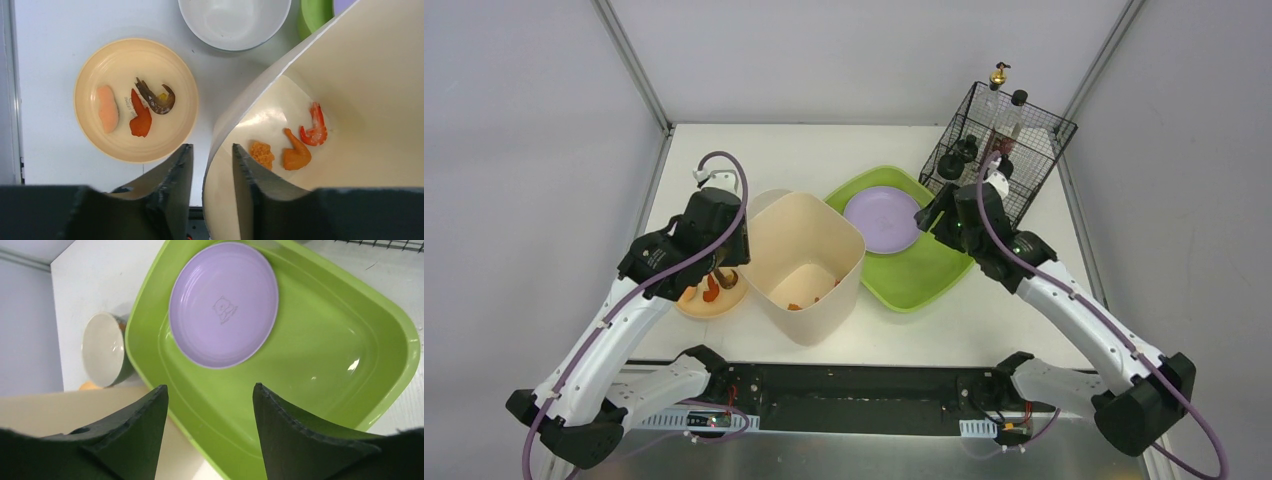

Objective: Clear the kitchen counter

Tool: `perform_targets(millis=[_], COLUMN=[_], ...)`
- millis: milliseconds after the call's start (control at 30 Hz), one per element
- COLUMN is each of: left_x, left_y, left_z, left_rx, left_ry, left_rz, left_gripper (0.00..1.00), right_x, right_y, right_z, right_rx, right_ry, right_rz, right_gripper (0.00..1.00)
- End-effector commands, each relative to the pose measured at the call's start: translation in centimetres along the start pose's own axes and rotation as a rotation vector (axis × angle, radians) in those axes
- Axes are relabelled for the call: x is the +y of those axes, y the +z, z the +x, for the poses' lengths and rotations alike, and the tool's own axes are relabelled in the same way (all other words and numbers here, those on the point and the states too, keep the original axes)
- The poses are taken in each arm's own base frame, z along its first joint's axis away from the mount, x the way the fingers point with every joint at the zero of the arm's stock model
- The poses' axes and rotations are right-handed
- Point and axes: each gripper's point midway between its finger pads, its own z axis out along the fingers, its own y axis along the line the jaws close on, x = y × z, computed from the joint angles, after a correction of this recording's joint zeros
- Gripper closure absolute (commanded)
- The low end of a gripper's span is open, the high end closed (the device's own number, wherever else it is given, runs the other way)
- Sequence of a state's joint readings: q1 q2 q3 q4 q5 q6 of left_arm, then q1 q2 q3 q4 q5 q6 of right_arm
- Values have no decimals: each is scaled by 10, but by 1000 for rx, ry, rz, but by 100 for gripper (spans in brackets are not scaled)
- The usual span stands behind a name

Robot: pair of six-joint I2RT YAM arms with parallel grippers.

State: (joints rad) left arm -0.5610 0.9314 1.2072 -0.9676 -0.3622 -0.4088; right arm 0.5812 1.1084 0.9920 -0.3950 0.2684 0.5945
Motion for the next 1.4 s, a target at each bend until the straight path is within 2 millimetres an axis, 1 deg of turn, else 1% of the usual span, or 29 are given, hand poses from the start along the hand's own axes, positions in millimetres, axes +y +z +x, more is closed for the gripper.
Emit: perform_targets(millis=[0,67,167,333,433,567,667,700,767,867,967,1033,1067,1167,1267,1367], left_x=[-1,-1,4,30,40,50,53,51,55,69,80,89,97,113,126,133], left_y=[-9,-18,-37,-66,-76,-78,-69,-65,-56,-46,-35,-27,-22,-8,7,23], left_z=[-17,-25,-40,-58,-67,-77,-85,-87,-90,-93,-90,-86,-82,-72,-55,-33], left_rx=[-55,-84,-140,-221,-255,-272,-257,-240,-206,-190,-171,-143,-131,-95,-44,22], left_ry=[-33,-39,-59,-88,-103,-111,-109,-114,-149,-227,-274,-307,-334,-399,-454,-518], left_rz=[19,35,47,-32,-67,-142,-200,-199,-203,-225,-247,-267,-288,-305,-328,-337], left_gripper=[60,56,51,48,46,44,44,44,45,46,45,44,44,44,44,43], right_x=[17,27,38,49,56,62,62,62,63,63,63,63,64,65,65,67], right_y=[-33,-42,-53,-63,-65,-65,-63,-63,-64,-65,-64,-63,-63,-63,-64,-66], right_z=[-3,0,8,11,15,22,23,23,25,27,33,38,39,44,48,50], right_rx=[-19,-16,-10,-33,-32,-25,-32,-33,-24,-20,-2,16,21,35,49,57], right_ry=[-62,-97,-146,-195,-215,-244,-261,-264,-267,-266,-271,-277,-279,-283,-292,-294], right_rz=[-57,-83,-107,-131,-147,-165,-161,-159,-170,-187,-205,-211,-217,-232,-240,-253], right_gripper=[35,34,34,34,34,34,33,33,33,33,33,33,33,32,32,32])
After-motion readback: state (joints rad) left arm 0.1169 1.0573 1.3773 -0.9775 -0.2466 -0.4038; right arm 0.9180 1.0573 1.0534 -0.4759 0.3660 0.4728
